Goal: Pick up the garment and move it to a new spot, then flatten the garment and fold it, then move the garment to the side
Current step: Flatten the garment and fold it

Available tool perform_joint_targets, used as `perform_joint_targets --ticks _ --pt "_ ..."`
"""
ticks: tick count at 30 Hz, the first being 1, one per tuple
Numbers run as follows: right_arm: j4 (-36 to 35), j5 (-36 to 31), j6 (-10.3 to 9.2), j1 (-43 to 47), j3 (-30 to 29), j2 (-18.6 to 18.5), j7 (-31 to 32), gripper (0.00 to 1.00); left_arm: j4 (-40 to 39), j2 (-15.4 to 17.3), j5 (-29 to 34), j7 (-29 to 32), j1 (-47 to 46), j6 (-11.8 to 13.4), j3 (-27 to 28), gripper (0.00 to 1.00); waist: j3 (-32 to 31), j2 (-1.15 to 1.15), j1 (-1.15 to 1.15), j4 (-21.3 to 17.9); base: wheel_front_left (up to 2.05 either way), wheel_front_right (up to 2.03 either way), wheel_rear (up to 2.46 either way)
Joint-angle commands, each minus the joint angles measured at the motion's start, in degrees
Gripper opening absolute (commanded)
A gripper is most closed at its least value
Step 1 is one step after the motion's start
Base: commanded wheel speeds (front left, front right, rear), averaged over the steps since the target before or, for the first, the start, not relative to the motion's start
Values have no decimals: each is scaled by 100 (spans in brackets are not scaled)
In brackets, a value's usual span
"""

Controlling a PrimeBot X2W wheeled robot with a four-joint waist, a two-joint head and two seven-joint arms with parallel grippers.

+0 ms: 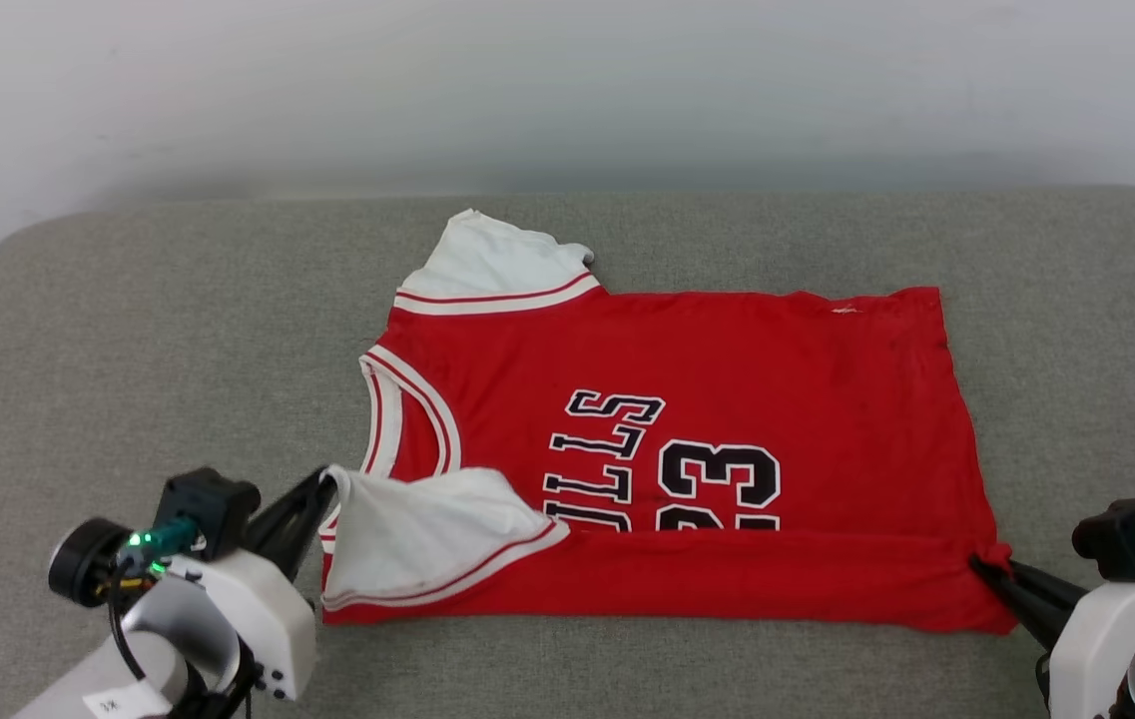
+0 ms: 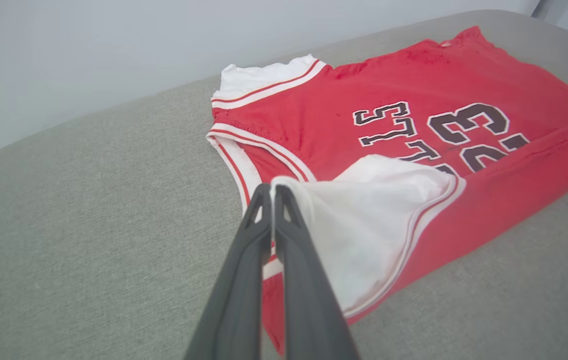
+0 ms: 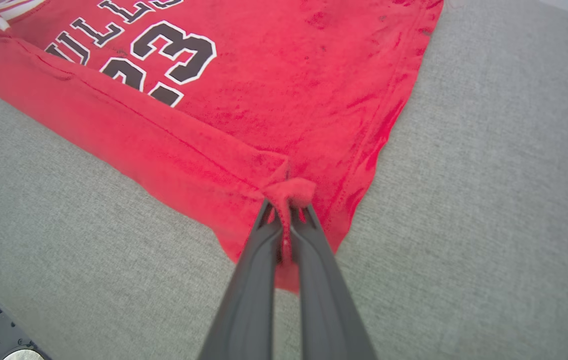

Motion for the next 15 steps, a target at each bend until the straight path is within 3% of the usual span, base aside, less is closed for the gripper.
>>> perform_joint_targets --ticks 1,15 --pt "-16 -26 -4 -102 -60 56 28 0 138 -56 50 8 -218 -71 16 0 154 0 -1 -74 0 0 0" --pt "285 -290 -4 -947 -84 447 264 0 1976 -518 390 -10 -1707 -767 -126 0 1165 0 -1 -283 0 0 0"
